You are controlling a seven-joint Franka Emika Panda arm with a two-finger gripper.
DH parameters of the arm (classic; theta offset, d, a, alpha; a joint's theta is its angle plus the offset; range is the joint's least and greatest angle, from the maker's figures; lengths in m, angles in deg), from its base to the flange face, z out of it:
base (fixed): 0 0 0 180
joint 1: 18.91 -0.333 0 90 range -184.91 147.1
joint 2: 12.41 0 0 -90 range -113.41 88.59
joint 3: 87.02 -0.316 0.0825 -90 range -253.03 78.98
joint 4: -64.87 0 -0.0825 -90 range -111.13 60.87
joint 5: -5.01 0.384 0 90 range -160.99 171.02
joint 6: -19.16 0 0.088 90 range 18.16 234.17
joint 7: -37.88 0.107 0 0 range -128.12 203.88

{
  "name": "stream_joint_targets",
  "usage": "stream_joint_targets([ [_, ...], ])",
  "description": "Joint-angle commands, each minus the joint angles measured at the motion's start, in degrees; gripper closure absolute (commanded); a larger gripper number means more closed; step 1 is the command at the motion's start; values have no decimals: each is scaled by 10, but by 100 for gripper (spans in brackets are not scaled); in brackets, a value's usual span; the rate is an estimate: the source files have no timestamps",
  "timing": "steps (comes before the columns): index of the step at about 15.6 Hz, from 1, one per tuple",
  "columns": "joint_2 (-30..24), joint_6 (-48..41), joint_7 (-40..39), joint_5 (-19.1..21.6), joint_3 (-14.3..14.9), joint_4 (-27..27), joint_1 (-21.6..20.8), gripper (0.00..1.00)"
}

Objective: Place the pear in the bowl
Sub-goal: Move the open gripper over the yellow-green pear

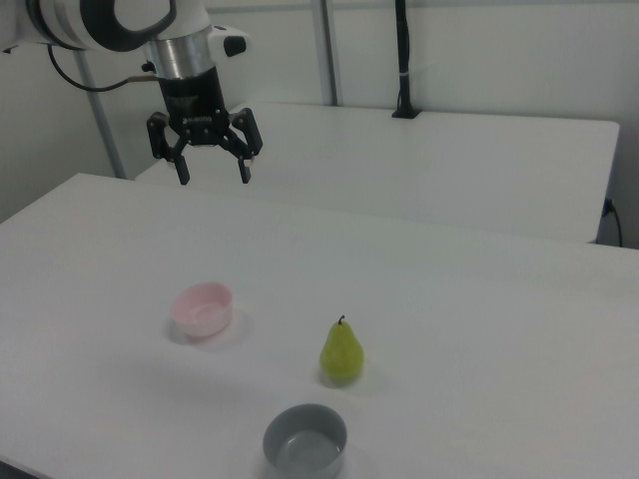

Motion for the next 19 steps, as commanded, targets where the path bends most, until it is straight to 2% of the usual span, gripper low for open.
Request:
stream_joint_targets([
  [1,-5,13,-59,-10,7,-7,19,0],
  [4,4,25,-59,-10,7,-10,48,0],
  [6,12,41,-59,-8,23,-22,58,0],
  [11,19,151,-67,-5,52,-113,60,0],
  [16,68,196,-49,-2,54,-125,67,0],
  [19,80,243,-25,1,54,-153,70,0],
])
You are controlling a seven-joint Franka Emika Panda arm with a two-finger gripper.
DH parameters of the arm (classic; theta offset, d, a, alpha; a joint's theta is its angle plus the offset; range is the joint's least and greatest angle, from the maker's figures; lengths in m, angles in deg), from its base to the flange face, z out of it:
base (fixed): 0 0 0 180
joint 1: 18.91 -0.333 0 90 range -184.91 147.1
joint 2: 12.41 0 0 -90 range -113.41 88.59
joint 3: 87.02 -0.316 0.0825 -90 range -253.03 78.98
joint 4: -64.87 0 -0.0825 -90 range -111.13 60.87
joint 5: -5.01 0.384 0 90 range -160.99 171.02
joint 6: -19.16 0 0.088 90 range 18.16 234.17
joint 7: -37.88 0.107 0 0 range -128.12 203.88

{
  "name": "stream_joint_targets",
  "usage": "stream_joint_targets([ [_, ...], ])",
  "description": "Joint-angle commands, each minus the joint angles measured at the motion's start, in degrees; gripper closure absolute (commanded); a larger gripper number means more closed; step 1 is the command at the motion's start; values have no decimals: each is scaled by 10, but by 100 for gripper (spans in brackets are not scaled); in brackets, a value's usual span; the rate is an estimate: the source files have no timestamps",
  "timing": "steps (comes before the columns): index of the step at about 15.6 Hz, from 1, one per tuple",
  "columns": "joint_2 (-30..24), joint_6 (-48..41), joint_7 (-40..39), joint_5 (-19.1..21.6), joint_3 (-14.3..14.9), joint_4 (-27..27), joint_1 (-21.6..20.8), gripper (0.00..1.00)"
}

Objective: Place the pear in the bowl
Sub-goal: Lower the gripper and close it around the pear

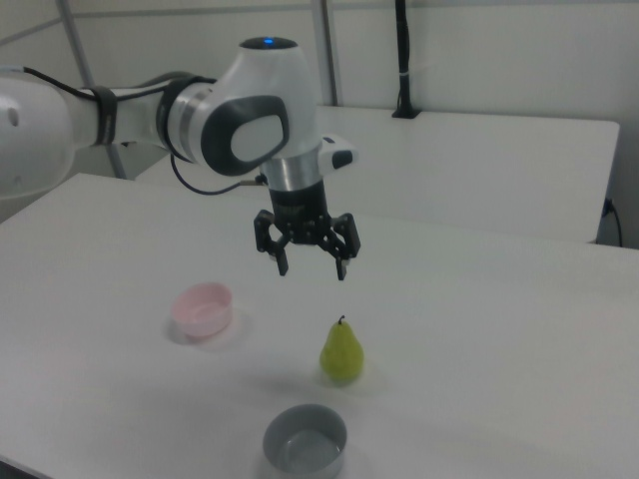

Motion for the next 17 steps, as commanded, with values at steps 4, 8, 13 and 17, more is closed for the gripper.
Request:
stream_joint_targets([
  [4,22,114,21,7,19,-67,2,0],
  [8,59,140,24,7,19,-68,2,0],
  [13,85,154,32,7,19,-68,1,0],
  [17,99,168,40,6,19,-78,0,21],
])
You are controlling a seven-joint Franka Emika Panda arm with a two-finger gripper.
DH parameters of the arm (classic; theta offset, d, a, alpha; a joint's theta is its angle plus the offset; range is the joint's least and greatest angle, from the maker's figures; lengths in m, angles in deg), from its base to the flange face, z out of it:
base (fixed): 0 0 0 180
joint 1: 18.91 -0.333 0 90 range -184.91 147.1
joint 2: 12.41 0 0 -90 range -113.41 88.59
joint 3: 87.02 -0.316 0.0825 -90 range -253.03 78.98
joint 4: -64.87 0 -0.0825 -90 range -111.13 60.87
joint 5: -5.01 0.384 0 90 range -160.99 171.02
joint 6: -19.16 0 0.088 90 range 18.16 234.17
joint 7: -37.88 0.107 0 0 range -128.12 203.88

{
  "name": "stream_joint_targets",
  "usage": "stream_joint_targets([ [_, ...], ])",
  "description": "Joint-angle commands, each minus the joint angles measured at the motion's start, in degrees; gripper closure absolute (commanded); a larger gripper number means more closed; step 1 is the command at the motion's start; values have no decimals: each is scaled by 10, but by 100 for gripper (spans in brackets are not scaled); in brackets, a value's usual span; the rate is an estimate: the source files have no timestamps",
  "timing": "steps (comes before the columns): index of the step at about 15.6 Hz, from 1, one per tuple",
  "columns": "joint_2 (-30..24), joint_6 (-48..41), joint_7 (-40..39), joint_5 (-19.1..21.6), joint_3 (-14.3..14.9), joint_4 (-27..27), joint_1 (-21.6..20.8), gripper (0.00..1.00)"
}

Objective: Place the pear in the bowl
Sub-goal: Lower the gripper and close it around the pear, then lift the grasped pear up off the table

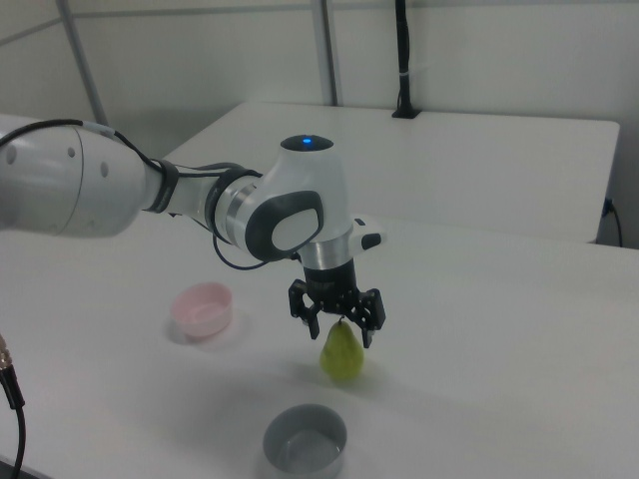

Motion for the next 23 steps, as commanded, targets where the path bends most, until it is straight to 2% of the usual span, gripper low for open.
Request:
stream_joint_targets([
  [1,4,25,12,6,3,-17,-4,38],
  [2,4,25,13,5,3,-18,-4,61],
  [3,4,25,12,6,3,-19,-5,79],
  [4,4,25,13,6,3,-19,-5,91],
  [6,3,25,13,6,3,-18,-5,100],
  [10,-15,9,13,6,3,-15,-7,100],
  [15,-49,-66,13,-1,-2,14,-10,100],
  [20,-63,-205,13,-2,-4,99,-13,100],
  [23,-71,-287,13,-1,-18,157,-12,100],
])
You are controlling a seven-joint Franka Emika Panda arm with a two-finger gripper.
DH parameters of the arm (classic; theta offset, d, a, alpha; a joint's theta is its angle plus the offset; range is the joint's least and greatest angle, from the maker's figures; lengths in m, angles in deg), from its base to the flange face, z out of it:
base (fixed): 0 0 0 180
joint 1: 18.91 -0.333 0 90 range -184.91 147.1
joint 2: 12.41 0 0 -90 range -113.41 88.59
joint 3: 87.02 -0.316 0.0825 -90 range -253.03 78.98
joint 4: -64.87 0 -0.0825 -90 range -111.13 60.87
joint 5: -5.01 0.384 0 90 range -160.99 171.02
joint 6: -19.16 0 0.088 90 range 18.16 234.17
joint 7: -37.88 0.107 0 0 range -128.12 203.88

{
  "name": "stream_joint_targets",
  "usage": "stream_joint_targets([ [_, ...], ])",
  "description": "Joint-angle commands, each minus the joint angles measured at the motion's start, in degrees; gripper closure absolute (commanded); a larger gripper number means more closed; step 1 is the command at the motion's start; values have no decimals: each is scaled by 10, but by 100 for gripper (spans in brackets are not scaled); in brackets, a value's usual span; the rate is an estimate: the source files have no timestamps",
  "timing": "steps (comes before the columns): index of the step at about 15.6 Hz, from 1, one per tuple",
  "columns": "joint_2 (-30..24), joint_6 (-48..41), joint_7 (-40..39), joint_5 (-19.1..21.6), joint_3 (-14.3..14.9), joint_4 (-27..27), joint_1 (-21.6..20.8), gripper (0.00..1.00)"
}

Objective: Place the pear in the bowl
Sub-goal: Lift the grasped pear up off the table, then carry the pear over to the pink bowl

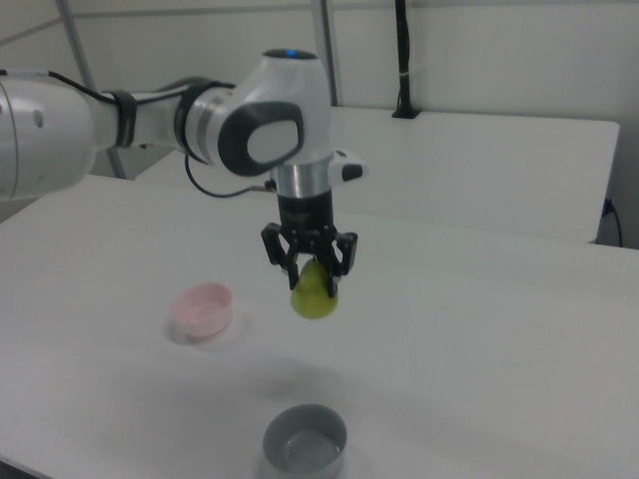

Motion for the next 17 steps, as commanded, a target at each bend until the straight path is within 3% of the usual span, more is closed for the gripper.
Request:
stream_joint_targets([
  [1,-14,-97,12,0,-14,67,-3,100],
  [5,-33,-164,12,6,-34,113,-3,100],
  [9,-66,-176,54,8,-65,109,-9,100],
  [13,-108,-168,101,42,-65,75,-51,99],
  [17,-126,-105,173,46,-65,15,-110,96],
])
